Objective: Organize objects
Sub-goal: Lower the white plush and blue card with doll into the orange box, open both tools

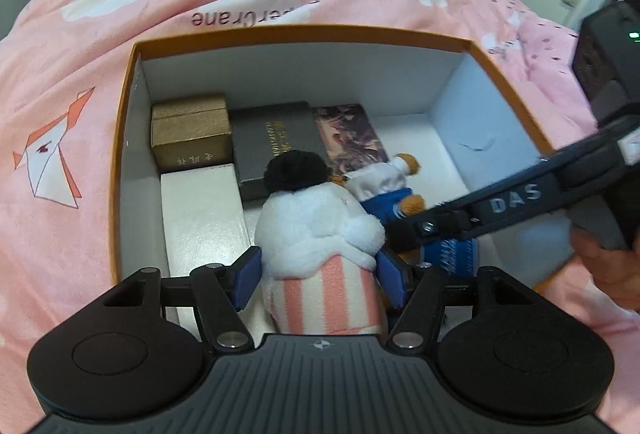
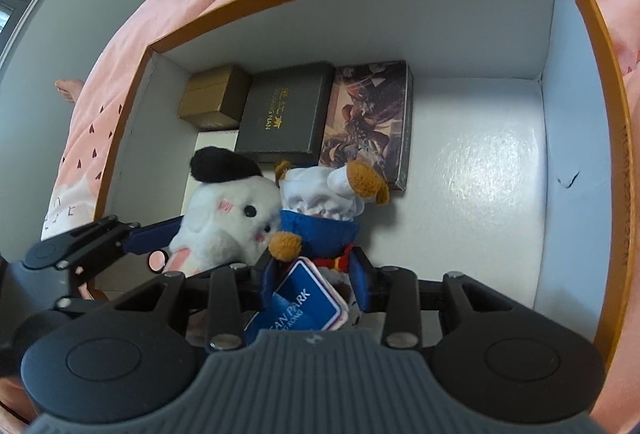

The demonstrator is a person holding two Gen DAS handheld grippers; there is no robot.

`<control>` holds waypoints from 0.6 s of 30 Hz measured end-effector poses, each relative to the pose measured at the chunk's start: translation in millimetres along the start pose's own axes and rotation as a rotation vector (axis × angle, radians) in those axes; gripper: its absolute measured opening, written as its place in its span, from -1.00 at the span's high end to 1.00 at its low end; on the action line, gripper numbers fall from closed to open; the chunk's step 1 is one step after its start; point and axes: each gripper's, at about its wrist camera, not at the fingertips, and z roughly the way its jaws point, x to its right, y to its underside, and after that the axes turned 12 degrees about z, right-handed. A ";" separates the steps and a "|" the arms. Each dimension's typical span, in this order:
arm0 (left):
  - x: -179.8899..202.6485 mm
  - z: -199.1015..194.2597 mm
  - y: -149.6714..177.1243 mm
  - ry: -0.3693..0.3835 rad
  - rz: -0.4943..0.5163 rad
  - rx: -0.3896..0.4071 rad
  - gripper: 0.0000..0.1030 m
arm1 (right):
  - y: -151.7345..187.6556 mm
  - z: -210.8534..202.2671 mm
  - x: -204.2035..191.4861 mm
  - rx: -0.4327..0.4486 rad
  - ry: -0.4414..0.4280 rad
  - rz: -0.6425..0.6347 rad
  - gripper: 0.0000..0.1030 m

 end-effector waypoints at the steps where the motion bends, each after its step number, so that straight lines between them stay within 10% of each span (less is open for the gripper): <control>1: -0.3 -4.1 -0.4 0.009 0.006 0.005 -0.38 | 0.8 -0.5 -1.4 0.004 0.002 -0.011 0.15; 11: -23.5 -14.7 -5.4 0.083 -0.072 -0.018 0.30 | 7.5 -18.6 -8.1 0.029 0.000 -0.064 0.20; 18: -15.8 1.2 -1.5 0.063 -0.066 -0.045 0.33 | 9.8 -9.4 -5.0 0.025 0.005 -0.047 0.44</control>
